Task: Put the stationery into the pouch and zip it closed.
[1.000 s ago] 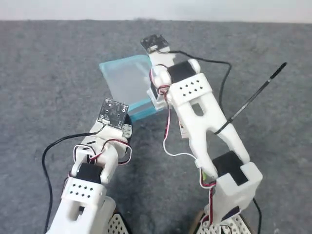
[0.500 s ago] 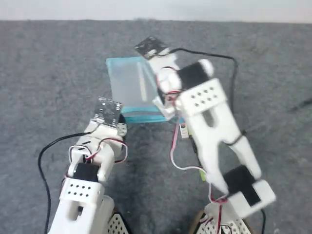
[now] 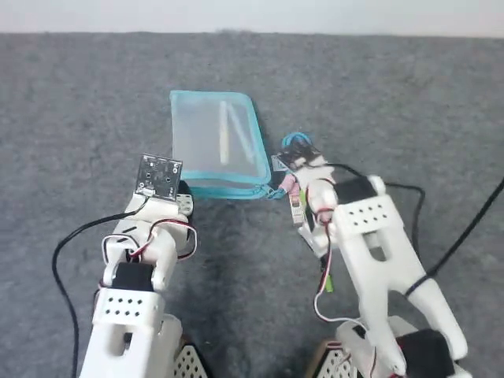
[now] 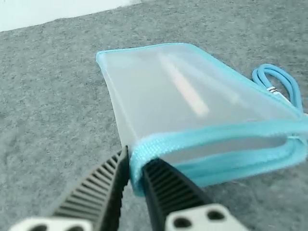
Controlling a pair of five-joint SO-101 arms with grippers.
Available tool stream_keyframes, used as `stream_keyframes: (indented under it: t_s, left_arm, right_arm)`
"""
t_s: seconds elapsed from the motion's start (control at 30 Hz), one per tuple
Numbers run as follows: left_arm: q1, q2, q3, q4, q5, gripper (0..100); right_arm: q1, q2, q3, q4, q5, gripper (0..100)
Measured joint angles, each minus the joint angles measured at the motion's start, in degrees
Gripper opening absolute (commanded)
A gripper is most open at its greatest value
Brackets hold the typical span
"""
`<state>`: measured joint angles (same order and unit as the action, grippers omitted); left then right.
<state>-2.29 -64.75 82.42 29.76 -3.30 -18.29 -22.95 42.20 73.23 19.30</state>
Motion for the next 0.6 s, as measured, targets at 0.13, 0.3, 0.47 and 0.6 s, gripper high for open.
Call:
stream_keyframes:
  t_s: [0.13,0.3,0.47,0.6]
  left_arm:
    - [0.00,0.00,0.00,0.00,0.00,1]
    - [0.00,0.00,0.00,0.00,0.00,1]
    - [0.00,0.00,0.00,0.00,0.00,1]
    - [0.00,0.00,0.00,0.00,0.00,1]
  right_arm:
    - [2.55,0.00,2.90,-8.18,1.58,15.9]
    - [5.71,3.52,2.90,-15.38,2.20,15.9]
    - [5.54,8.62,2.90,-18.64,3.78,15.9]
    - [5.27,12.31,2.90,-20.04,3.96,15.6]
